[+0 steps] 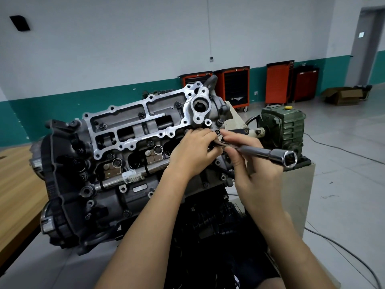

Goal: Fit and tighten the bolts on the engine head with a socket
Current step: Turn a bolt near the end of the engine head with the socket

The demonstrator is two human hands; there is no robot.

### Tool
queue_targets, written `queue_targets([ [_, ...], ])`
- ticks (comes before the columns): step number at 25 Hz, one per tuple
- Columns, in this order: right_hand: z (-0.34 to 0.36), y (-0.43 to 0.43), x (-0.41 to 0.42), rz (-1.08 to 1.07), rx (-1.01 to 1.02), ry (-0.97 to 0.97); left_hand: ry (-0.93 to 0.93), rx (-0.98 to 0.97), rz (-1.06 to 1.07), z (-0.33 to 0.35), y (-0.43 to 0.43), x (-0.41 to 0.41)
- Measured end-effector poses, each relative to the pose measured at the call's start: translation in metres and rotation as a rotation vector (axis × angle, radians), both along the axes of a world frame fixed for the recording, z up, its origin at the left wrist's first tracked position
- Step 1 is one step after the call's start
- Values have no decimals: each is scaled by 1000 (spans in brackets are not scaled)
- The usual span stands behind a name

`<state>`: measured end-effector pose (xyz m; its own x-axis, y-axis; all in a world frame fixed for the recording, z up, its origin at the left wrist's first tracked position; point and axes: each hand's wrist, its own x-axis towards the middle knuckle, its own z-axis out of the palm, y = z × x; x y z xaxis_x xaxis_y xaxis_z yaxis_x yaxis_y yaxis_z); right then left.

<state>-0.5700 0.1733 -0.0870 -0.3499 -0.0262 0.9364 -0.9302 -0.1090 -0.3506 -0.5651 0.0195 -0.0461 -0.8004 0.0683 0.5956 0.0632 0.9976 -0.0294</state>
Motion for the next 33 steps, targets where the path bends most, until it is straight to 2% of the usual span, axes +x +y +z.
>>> queue_targets([
  [2,0,-1,-2,-17,30,31,-2,10,2,0,0,1],
  [5,4,2,-6,-86,-44,18,-2,3,2,1,1,1],
  [8,3,2,-1,-26,-64,-33,-13,-6,-5,2,0,0],
  [13,2,2,-2,-76,-17,65,-4,7,7,1,1,1],
  [17,4,3,-3,-51,-108,-15,-21,12,9,1,2,2],
  [23,3,3,-3,-60,-17,80,-13,8,23,1,1,1],
  [26,3,5,-3,-35,-101,-2,-26,-6,17,2,1,1],
  [28,2,2,1,7,-83,-41,-41,-13,14,2,1,1],
  [31,0,-1,2,-54,17,71,-35,2,15,2,1,2],
  [33,3,1,-1,-54,-5,62,-38,3,21,2,2,2],
])
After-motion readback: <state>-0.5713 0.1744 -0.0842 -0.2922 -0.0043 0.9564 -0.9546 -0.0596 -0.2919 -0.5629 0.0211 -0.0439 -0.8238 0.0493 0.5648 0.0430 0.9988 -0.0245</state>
